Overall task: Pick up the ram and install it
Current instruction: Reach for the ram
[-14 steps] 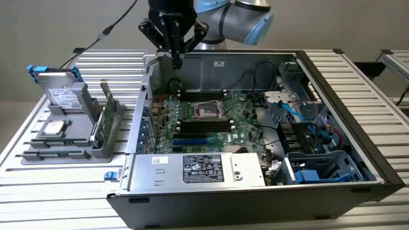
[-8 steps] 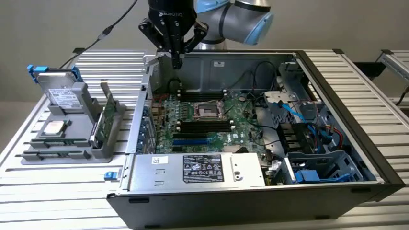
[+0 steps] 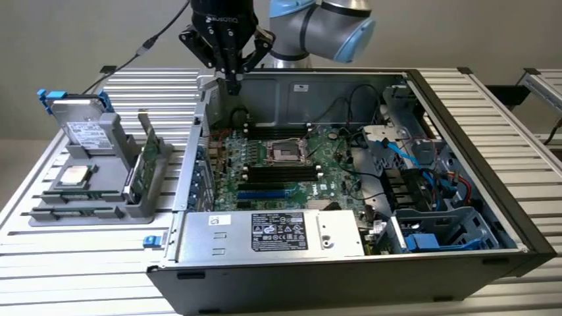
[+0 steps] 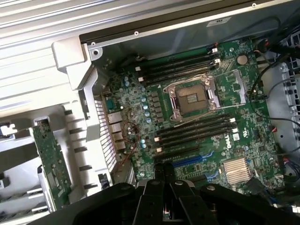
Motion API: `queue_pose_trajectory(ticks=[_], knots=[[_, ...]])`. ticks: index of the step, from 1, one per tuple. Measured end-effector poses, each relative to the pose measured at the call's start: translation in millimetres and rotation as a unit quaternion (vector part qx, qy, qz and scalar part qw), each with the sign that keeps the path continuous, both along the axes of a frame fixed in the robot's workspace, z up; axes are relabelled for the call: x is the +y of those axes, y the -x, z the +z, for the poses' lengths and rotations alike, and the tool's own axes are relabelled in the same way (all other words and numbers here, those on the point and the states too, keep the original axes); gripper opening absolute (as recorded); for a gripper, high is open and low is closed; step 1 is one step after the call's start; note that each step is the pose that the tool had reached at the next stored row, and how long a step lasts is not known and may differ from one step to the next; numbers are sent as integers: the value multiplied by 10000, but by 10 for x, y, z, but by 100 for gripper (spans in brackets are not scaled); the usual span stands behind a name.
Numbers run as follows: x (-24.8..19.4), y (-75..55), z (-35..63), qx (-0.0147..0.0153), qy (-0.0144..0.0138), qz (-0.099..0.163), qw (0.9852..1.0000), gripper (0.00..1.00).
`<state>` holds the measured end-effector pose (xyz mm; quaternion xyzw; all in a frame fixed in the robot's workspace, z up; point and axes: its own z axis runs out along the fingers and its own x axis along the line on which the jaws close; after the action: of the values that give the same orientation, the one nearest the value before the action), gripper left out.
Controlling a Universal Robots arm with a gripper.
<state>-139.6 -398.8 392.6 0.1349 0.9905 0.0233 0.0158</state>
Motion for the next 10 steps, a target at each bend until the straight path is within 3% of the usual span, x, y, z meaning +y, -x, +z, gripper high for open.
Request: queue_pose_trajectory(ticks=[4, 7, 10], knots=[[0, 183, 0, -14, 0, 1, 10000, 10], [0, 312, 0, -68, 0, 0, 10000, 10], [0, 432, 0, -100, 0, 0, 10000, 10]])
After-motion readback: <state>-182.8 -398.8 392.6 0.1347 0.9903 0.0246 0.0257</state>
